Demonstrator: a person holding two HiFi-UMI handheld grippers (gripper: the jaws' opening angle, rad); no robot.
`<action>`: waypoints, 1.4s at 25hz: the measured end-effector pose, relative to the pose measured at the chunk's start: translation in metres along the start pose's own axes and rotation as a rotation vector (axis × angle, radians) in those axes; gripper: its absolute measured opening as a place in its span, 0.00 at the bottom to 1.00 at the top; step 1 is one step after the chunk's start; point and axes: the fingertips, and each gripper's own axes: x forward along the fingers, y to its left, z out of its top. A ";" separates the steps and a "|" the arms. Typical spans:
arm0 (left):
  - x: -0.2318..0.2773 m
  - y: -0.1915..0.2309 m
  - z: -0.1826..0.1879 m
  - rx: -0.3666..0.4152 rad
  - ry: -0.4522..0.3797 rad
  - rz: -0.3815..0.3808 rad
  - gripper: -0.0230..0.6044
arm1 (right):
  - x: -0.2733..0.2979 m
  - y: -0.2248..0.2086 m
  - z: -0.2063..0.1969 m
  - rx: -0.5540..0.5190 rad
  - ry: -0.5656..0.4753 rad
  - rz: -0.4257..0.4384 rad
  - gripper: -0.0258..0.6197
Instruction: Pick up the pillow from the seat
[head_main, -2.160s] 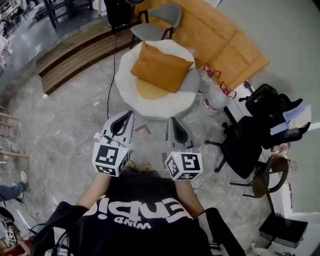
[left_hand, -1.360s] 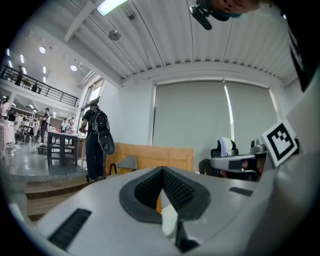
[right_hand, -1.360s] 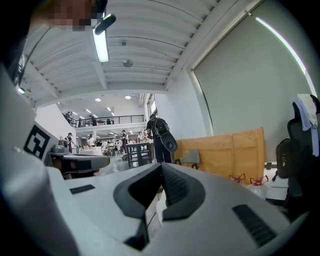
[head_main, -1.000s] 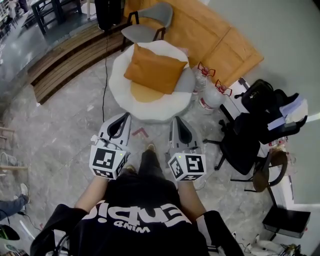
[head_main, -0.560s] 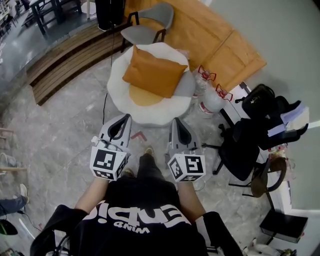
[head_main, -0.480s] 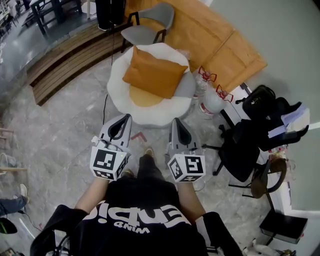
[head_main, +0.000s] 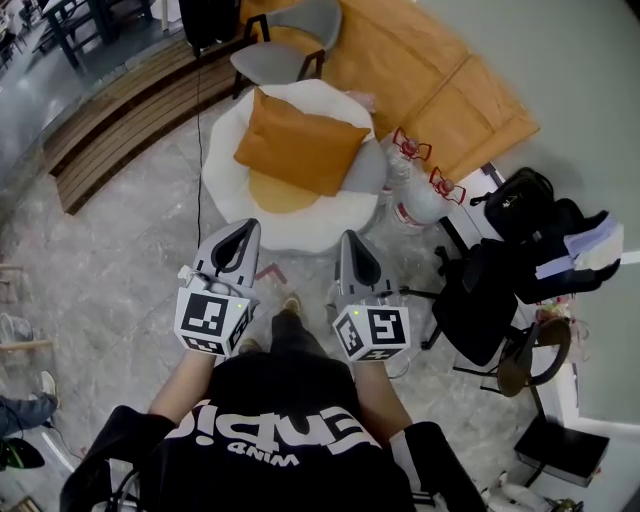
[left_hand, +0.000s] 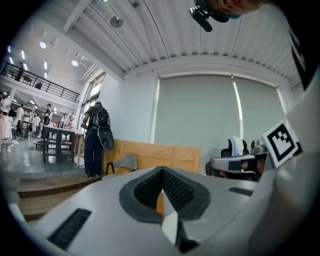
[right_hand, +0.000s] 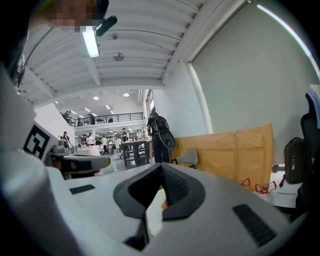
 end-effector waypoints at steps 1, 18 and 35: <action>0.009 0.000 0.001 -0.001 -0.001 0.002 0.04 | 0.005 -0.006 0.001 0.001 0.001 0.000 0.07; 0.100 0.002 0.023 0.015 -0.024 0.083 0.04 | 0.070 -0.079 0.012 0.007 0.016 0.080 0.07; 0.160 0.047 0.035 0.047 -0.018 0.067 0.04 | 0.146 -0.091 0.016 0.019 0.026 0.078 0.07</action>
